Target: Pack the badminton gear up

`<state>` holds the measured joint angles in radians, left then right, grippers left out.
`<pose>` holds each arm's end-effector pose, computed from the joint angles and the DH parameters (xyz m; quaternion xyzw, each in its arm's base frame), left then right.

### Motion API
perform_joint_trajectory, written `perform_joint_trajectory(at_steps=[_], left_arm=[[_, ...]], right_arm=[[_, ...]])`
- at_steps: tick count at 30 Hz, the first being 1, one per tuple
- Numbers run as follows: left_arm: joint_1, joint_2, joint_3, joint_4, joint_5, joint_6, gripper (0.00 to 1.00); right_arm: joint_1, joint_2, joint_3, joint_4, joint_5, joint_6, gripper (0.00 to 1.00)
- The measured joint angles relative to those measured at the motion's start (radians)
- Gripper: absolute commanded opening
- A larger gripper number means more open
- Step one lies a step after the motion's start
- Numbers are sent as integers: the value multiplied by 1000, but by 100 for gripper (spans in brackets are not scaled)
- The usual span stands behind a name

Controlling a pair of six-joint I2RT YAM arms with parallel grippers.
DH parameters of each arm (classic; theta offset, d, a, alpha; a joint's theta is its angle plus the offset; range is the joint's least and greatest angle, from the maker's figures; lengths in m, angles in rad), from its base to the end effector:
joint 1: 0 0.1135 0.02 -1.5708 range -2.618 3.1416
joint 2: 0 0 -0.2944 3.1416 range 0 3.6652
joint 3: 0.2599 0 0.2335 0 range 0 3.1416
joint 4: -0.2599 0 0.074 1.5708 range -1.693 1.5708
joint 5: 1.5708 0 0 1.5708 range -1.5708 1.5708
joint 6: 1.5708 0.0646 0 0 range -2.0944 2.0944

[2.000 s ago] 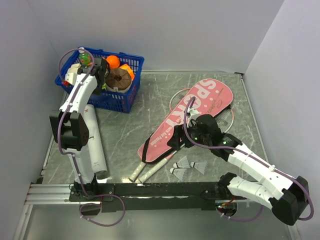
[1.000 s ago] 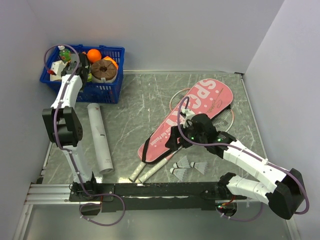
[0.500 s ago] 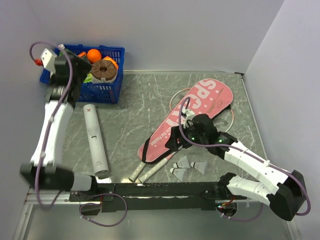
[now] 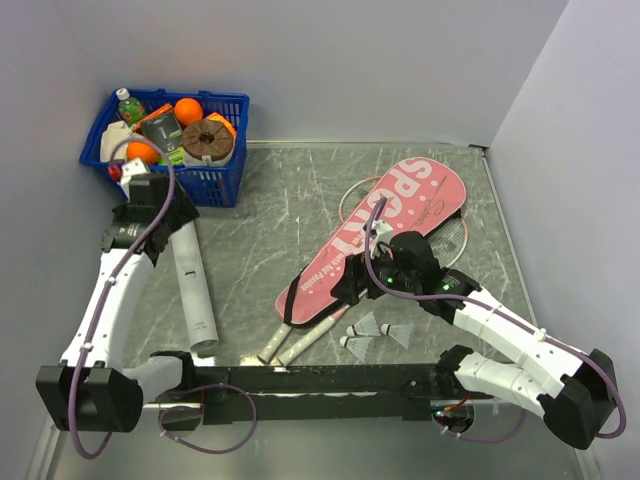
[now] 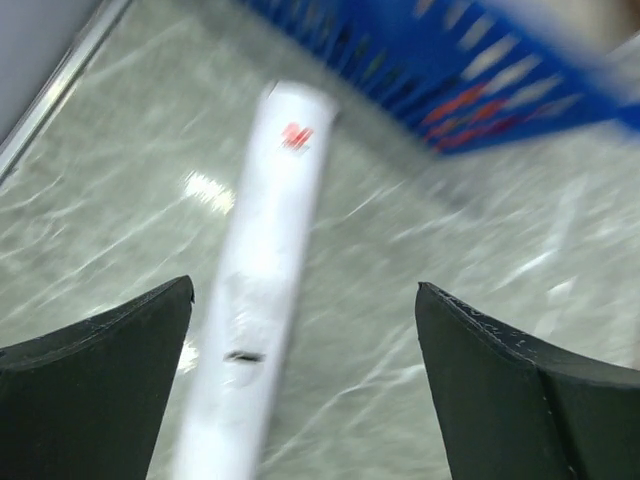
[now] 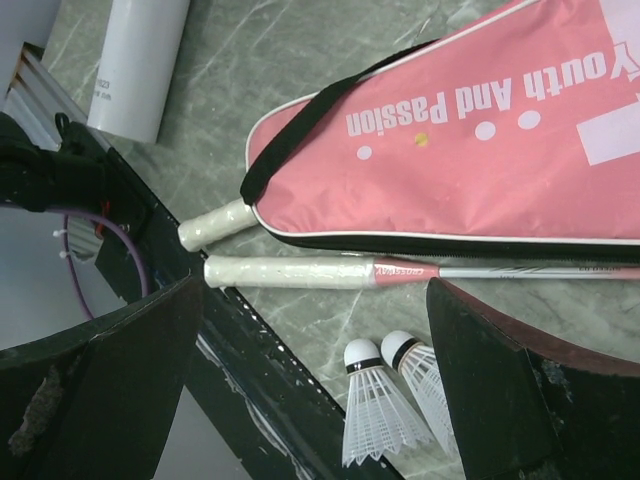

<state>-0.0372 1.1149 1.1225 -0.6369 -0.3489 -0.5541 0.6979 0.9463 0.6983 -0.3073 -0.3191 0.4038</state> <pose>0.2252 0.0137 0.3603 -0.3004 0.8284 0.0178 0.4724 0.1374 0.1417 0.2838 -0.2028 0.8421 0.3696 0.3364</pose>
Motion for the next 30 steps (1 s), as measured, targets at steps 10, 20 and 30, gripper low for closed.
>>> perform_joint_trajectory(at_steps=[10, 20, 30], left_arm=[[-2, 84, -113, 27, -15, 111, 97], [-23, 377, -148, 117, -53, 177, 97], [-23, 610, 26, 148, -90, 236, 97]], right_arm=[[7, 0, -49, 48, -20, 16, 100], [13, 52, -76, 114, -48, 37, 100], [18, 90, -78, 154, -69, 49, 100]])
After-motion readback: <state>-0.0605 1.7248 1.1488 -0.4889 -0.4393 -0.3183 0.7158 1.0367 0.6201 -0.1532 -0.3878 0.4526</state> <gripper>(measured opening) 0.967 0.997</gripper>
